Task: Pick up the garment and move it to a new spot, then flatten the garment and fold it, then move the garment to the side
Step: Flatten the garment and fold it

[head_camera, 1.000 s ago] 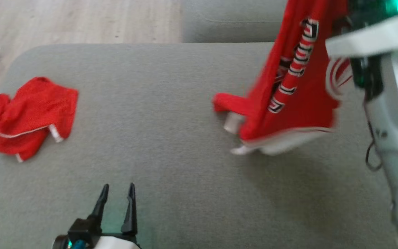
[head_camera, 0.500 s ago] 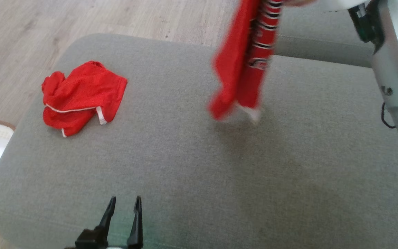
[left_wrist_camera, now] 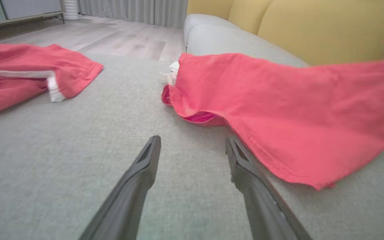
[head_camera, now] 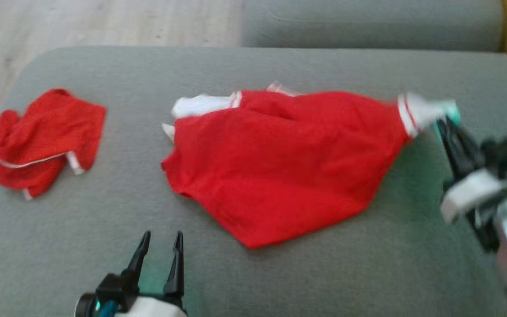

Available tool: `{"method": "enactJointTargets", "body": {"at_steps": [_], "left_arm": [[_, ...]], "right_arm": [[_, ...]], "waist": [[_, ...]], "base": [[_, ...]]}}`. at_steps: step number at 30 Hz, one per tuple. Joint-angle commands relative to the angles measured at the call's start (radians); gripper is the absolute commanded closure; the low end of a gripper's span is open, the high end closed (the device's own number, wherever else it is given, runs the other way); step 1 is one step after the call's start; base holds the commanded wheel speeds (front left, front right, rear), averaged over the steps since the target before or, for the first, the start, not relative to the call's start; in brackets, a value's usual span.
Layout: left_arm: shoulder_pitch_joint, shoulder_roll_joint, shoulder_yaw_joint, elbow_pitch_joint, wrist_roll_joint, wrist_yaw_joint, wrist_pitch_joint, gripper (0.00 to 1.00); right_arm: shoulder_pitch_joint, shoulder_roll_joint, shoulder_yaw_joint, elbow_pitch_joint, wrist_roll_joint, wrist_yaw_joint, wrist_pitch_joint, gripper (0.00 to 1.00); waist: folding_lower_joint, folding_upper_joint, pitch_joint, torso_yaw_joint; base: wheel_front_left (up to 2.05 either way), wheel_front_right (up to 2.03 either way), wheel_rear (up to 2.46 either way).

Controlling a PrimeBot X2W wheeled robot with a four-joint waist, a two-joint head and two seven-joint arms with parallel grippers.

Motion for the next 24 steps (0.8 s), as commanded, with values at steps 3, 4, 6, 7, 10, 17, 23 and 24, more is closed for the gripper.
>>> {"method": "enactJointTargets", "body": {"at_steps": [3,4,6,7,10,17,23,24], "left_arm": [[-0.07,0.001,0.015,-0.016,0.01,-0.012,-0.005,0.0],[-0.079,0.001,0.011,-0.014,0.008,-0.015,-0.005,0.0],[-0.095,0.001,-0.001,-0.006,0.002,-0.021,-0.005,0.0],[-0.095,0.001,-0.001,-0.006,0.002,-0.021,-0.005,0.0],[-0.115,0.001,-0.035,0.021,-0.037,-0.033,-0.005,0.0],[-0.138,0.001,-0.141,0.115,-0.232,-0.054,-0.005,0.0],[-0.151,0.001,-0.233,0.185,-0.411,-0.059,-0.005,0.0],[-0.158,0.001,-0.25,0.184,-0.438,-0.059,-0.005,0.0]], "right_arm": [[0.064,0.049,-0.057,-0.018,-0.001,-0.001,-0.006,0.0],[0.087,0.066,-0.078,-0.027,-0.004,-0.001,-0.006,0.0],[0.125,0.101,-0.116,-0.05,-0.016,-0.001,-0.006,0.0],[0.125,0.101,-0.116,-0.05,-0.016,-0.001,-0.006,0.0],[0.167,0.151,-0.163,-0.096,-0.041,-0.001,-0.006,0.0],[0.217,0.237,-0.2,-0.165,-0.077,-0.001,-0.006,0.0],[0.219,0.26,-0.199,-0.176,-0.087,-0.001,-0.006,0.0],[0.217,0.261,-0.197,-0.177,-0.087,-0.001,-0.006,0.0]], "waist": [[-0.0001,0.0,0.038,-0.071],[-0.0001,0.0,0.041,-0.08],[-0.0001,0.0,0.05,-0.102],[-0.0001,0.0,0.05,-0.102],[-0.0001,0.0,0.062,-0.126],[-0.0001,0.0,0.078,-0.151],[-0.0001,0.0,0.084,-0.15],[-0.0001,0.0,0.085,-0.151]], "base": [[0.0,0.0,0.0],[0.0,0.0,0.0],[0.0,0.0,0.0],[0.0,0.0,0.0],[0.0,0.0,0.0],[0.0,0.0,0.0],[0.0,0.0,0.0],[0.0,0.0,0.0]]}}
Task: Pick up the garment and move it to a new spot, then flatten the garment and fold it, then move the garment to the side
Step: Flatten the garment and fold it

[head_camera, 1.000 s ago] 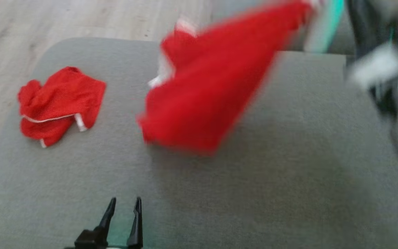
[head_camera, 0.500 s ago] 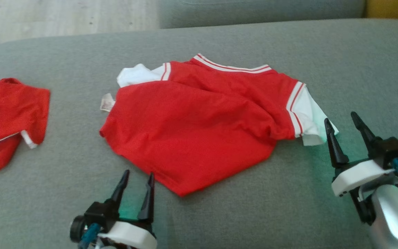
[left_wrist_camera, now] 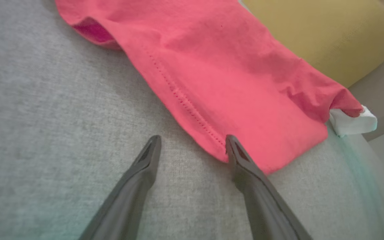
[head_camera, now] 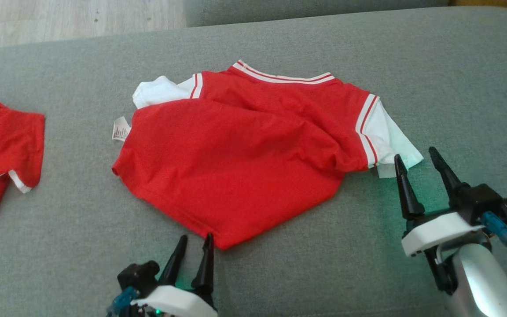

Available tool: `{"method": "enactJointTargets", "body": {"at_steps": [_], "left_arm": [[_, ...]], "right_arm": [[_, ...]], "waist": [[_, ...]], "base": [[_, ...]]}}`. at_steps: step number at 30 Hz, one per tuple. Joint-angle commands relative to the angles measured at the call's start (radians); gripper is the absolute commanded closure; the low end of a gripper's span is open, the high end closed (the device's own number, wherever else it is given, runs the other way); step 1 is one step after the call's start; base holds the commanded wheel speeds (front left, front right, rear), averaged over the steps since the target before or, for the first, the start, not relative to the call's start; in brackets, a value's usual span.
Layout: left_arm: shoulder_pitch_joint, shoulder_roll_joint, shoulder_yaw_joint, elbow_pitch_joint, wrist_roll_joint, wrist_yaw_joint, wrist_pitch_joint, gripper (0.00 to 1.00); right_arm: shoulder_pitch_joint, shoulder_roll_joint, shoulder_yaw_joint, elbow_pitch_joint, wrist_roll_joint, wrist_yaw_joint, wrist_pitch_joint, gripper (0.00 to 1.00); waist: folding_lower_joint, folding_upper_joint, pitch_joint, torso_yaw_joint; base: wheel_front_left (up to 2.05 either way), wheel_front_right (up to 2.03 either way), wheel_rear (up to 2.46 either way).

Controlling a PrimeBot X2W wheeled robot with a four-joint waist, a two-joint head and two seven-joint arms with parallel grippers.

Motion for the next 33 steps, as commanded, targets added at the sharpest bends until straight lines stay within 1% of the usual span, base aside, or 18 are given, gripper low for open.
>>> {"method": "enactJointTargets", "body": {"at_steps": [1,6,9,11,12,14,17,20,24,28,33], "left_arm": [[-0.037,0.0,-0.008,-0.008,-0.036,-0.005,0.001,0.0],[-0.076,0.0,-0.057,-0.014,-0.101,-0.006,0.001,0.0],[-0.103,0.0,-0.059,-0.009,-0.147,-0.006,0.001,0.0],[-0.127,0.0,-0.056,-0.012,-0.147,-0.006,0.001,0.0],[-0.142,0.0,-0.038,-0.018,-0.145,-0.006,0.001,1.0],[-0.154,0.0,0.0,-0.042,-0.125,-0.006,0.001,1.0],[-0.149,0.0,0.069,-0.12,-0.031,-0.006,0.001,1.0],[-0.125,0.0,0.122,-0.227,0.051,-0.006,0.001,1.0],[-0.097,0.0,0.144,-0.341,0.118,-0.006,0.001,1.0],[-0.099,0.007,0.153,-0.35,0.132,-0.006,0.001,1.0],[-0.156,0.031,0.191,-0.275,0.163,-0.006,0.001,1.0]], "right_arm": [[-0.012,0.008,0.022,-0.035,-0.006,-0.001,-0.006,0.0],[-0.022,0.015,0.036,-0.039,-0.006,-0.001,-0.006,0.0],[-0.03,0.022,0.048,-0.04,-0.006,-0.001,-0.006,0.0],[-0.036,0.024,0.051,-0.04,-0.002,-0.001,-0.006,0.0],[-0.04,0.025,0.054,-0.039,0.003,-0.001,-0.006,0.0],[-0.042,0.028,0.054,-0.038,0.007,-0.001,-0.006,0.0],[-0.036,0.035,0.042,-0.038,0.013,-0.001,-0.006,0.0],[-0.023,0.042,0.03,-0.035,0.015,-0.001,-0.006,0.0],[-0.009,0.058,0.021,-0.025,0.021,-0.001,-0.006,0.0],[-0.011,0.066,0.024,-0.019,0.022,-0.001,-0.006,0.0],[-0.036,0.075,0.048,-0.023,0.023,-0.001,-0.006,0.0]], "waist": [[0.0001,-0.0001,0.003,0.0],[0.0001,-0.0001,0.016,-0.009],[0.0001,-0.0001,0.026,-0.022],[0.0001,-0.0001,0.032,-0.029],[0.0001,-0.0001,0.036,-0.034],[0.0001,-0.0001,0.039,-0.037],[0.0001,-0.0001,0.038,-0.031],[0.0001,-0.0001,0.034,-0.012],[0.0001,-0.0001,0.023,0.023],[0.0001,-0.0001,0.021,0.033],[0.0001,-0.0001,0.053,0.013]], "base": [[0.0,0.0,0.0],[0.0,0.0,0.0],[0.0,0.0,0.0],[0.0,0.0,0.0],[0.0,0.0,0.0],[0.0,0.0,0.0],[0.0,0.0,0.0],[0.0,0.0,0.0],[0.0,0.0,0.0],[0.0,0.0,0.0],[0.0,0.0,0.0]]}}
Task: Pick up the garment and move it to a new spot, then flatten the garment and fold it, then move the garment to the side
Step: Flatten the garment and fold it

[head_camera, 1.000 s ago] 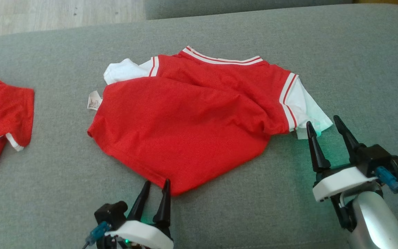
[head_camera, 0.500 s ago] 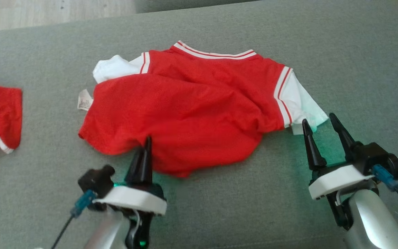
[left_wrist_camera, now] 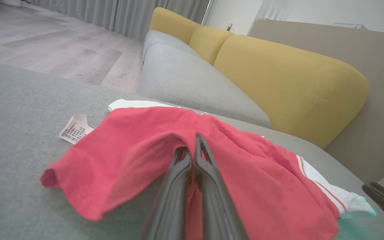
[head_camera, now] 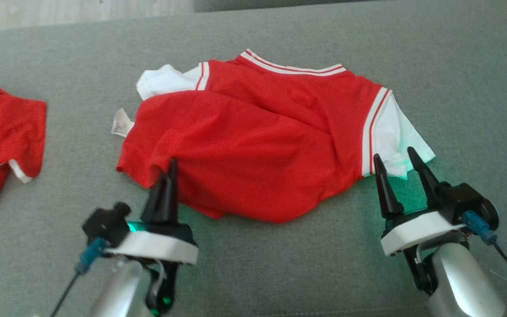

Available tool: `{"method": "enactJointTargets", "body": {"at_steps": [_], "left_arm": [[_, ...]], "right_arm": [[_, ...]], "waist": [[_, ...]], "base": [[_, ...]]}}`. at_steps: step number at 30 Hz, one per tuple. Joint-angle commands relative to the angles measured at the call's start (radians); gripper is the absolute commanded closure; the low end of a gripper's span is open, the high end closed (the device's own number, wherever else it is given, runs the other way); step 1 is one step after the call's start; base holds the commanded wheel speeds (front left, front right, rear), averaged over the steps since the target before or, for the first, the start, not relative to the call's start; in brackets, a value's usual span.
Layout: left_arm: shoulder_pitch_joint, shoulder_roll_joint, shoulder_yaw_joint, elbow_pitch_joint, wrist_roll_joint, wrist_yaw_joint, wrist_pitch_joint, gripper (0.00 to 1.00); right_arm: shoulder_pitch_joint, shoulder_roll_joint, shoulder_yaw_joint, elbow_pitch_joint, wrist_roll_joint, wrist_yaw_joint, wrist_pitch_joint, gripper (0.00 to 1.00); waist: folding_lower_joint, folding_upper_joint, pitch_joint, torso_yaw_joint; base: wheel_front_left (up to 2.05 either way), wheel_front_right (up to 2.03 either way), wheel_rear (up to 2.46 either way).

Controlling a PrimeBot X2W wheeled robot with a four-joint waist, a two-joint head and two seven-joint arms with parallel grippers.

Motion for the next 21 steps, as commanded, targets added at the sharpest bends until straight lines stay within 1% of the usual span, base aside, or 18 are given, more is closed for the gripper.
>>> {"method": "enactJointTargets", "body": {"at_steps": [1,9,10,11,12,15,17,21], "left_arm": [[-0.07,0.019,0.051,-0.019,0.013,-0.006,-0.002,1.0],[-0.244,0.02,0.174,0.148,0.093,-0.006,-0.002,1.0],[-0.261,0.017,0.19,0.177,0.101,-0.005,-0.002,0.6],[-0.275,0.013,0.207,0.201,0.109,-0.003,-0.002,0.12],[-0.286,0.011,0.219,0.226,0.122,0.001,-0.002,0.0],[-0.292,0.003,0.259,0.261,0.152,0.012,-0.002,0.0],[-0.273,-0.003,0.276,0.265,0.167,0.011,-0.002,0.0],[-0.202,-0.012,0.312,0.215,0.177,0.008,-0.002,0.0]], "right_arm": [[-0.033,0.008,0.028,-0.03,0.004,-0.001,-0.006,0.0],[-0.065,0.011,0.028,-0.033,0.001,-0.001,-0.006,0.0],[-0.066,0.012,0.028,-0.032,0.001,-0.001,-0.006,0.0],[-0.067,0.012,0.03,-0.031,0.001,-0.001,-0.006,0.0],[-0.067,0.013,0.031,-0.029,0.001,-0.001,-0.006,0.0],[-0.061,0.015,0.028,-0.024,0.002,-0.001,-0.006,0.0],[-0.055,0.018,0.022,-0.021,0.003,-0.001,-0.006,0.0],[-0.042,0.022,0.019,-0.016,0.01,-0.001,-0.006,0.0]], "waist": [[0.0,0.0,0.02,-0.019],[0.0,0.0,0.093,-0.089],[0.0,0.0,0.097,-0.094],[0.0,0.0,0.098,-0.099],[0.0,0.0,0.098,-0.102],[0.0,0.0,0.086,-0.103],[0.0,0.0,0.073,-0.094],[0.0,0.0,0.044,-0.069]], "base": [[0.0,0.0,0.0],[0.0,0.0,0.0],[0.0,0.0,0.0],[0.0,0.0,0.0],[0.0,0.0,0.0],[0.0,0.0,0.0],[0.0,0.0,0.0],[0.0,0.0,0.0]]}}
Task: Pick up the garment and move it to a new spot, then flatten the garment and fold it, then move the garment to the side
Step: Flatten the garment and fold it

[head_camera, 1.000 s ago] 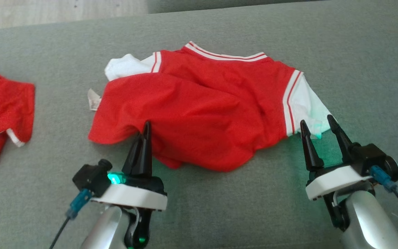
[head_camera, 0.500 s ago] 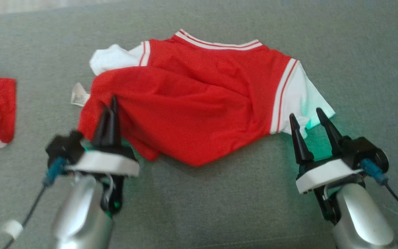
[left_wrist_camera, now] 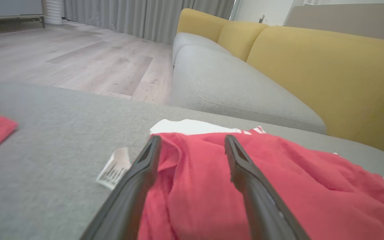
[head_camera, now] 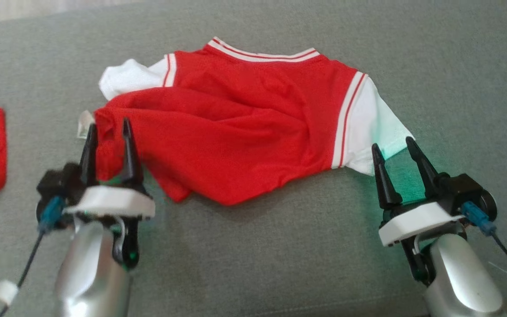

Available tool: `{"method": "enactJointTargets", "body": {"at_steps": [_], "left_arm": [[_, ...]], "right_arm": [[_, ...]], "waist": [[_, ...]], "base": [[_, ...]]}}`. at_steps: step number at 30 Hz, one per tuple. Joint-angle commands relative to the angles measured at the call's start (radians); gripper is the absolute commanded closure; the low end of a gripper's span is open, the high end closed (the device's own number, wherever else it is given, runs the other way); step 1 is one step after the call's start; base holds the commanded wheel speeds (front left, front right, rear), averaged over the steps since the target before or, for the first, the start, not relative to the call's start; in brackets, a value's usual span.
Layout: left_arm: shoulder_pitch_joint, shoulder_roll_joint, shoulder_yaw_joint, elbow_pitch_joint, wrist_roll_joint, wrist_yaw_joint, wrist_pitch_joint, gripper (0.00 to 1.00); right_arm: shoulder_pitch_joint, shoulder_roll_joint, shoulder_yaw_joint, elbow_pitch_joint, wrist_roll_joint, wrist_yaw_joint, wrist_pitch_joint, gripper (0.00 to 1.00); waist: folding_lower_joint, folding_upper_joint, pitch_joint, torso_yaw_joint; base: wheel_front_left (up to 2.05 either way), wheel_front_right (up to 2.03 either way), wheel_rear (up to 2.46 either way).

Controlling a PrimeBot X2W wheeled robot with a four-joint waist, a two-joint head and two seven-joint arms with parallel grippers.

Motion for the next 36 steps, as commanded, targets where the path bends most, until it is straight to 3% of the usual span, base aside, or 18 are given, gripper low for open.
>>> {"method": "enactJointTargets", "body": {"at_steps": [1,7,14,22,23,24,29,36], "left_arm": [[0.051,0.011,0.04,-0.058,0.013,0.004,-0.002,0.0],[0.187,0.009,-0.074,-0.091,-0.065,-0.002,-0.002,0.0],[0.205,0.009,-0.248,-0.043,-0.175,-0.007,-0.002,0.0],[0.161,0.009,-0.272,-0.008,-0.2,-0.008,-0.002,0.0],[0.157,0.009,-0.281,-0.004,-0.204,-0.008,-0.002,0.44],[0.154,0.009,-0.29,0.001,-0.207,-0.008,-0.002,1.0],[0.147,0.009,-0.303,0.023,-0.217,-0.008,-0.002,1.0],[0.205,0.009,-0.174,0.012,-0.165,-0.004,-0.002,1.0]], "right_arm": [[0.002,0.012,0.019,-0.022,0.011,-0.001,-0.006,0.0],[0.013,0.015,0.028,-0.017,0.014,-0.001,-0.006,0.0],[-0.009,0.007,0.048,-0.024,0.009,-0.001,-0.006,0.0],[-0.021,0.008,0.046,-0.031,0.011,-0.001,-0.006,0.0],[-0.021,0.008,0.044,-0.031,0.011,-0.001,-0.006,0.0],[-0.021,0.008,0.042,-0.031,0.011,-0.001,-0.006,0.0],[-0.011,0.008,0.025,-0.024,0.009,-0.001,-0.006,0.0],[0.03,0.01,-0.024,0.0,0.004,-0.001,-0.006,0.0]], "waist": [[0.0,0.0,-0.025,0.025],[0.0,0.0,-0.05,0.045],[0.0,0.0,-0.029,0.017],[0.0,0.0,-0.004,-0.016],[0.0,0.0,-0.002,-0.018],[0.0,0.0,-0.001,-0.019],[0.0,0.0,-0.018,-0.001],[0.0,0.0,-0.105,0.077]], "base": [[0.0,0.0,0.0],[0.0,0.0,0.0],[0.0,0.0,0.0],[0.0,0.0,0.0],[0.0,0.0,0.0],[0.0,0.0,0.0],[0.0,0.0,0.0],[0.0,0.0,0.0]]}}
